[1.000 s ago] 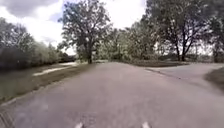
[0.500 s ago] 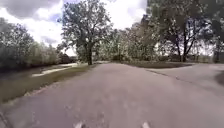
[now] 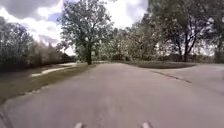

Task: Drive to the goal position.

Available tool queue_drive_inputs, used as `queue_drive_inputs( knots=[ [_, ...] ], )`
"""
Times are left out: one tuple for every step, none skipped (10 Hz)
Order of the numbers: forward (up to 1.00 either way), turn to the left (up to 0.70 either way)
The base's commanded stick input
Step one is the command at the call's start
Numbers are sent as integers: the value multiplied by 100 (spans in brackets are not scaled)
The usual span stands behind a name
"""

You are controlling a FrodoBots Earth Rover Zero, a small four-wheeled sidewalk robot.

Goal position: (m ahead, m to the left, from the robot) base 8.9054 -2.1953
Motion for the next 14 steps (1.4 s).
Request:
queue_drive_inputs(
  knots=[
    [100, 0],
    [100, 0],
    [100, 0],
    [100, 0],
    [100, 0],
    [100, 0],
    [100, 0],
    [100, 0],
    [100, 0],
    [100, 0],
    [100, 0],
    [100, 0],
    [100, 0],
    [100, 0]
  ],
)
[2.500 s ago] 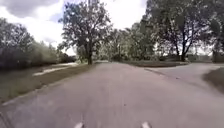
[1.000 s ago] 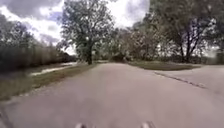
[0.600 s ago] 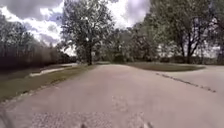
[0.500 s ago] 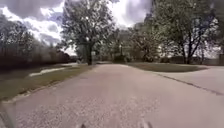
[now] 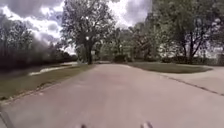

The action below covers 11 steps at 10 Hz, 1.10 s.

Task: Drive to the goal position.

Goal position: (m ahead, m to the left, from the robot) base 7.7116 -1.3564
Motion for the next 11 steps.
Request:
queue_drive_inputs(
  knots=[
    [100, 0],
    [100, 0],
    [100, 0],
    [100, 0],
    [100, 0],
    [100, 0],
    [100, 0],
    [100, 0],
    [100, 0],
    [100, 0],
    [100, -22]
  ],
)
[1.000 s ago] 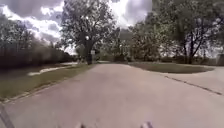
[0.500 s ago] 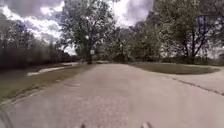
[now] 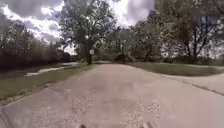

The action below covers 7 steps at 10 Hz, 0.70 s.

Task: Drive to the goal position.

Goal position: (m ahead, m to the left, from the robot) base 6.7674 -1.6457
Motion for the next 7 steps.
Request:
queue_drive_inputs(
  knots=[
    [100, -27],
    [100, -27],
    [100, -27],
    [100, 0],
    [100, 0],
    [100, 0],
    [100, 0]
  ],
)
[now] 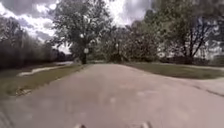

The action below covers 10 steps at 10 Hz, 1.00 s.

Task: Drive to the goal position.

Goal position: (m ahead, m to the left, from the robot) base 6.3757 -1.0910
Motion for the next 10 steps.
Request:
queue_drive_inputs(
  knots=[
    [100, 0],
    [100, 0],
    [100, 0],
    [100, 0],
    [100, 0],
    [100, 0],
    [100, 0],
    [100, 0],
    [100, 0],
    [100, 0]
  ],
)
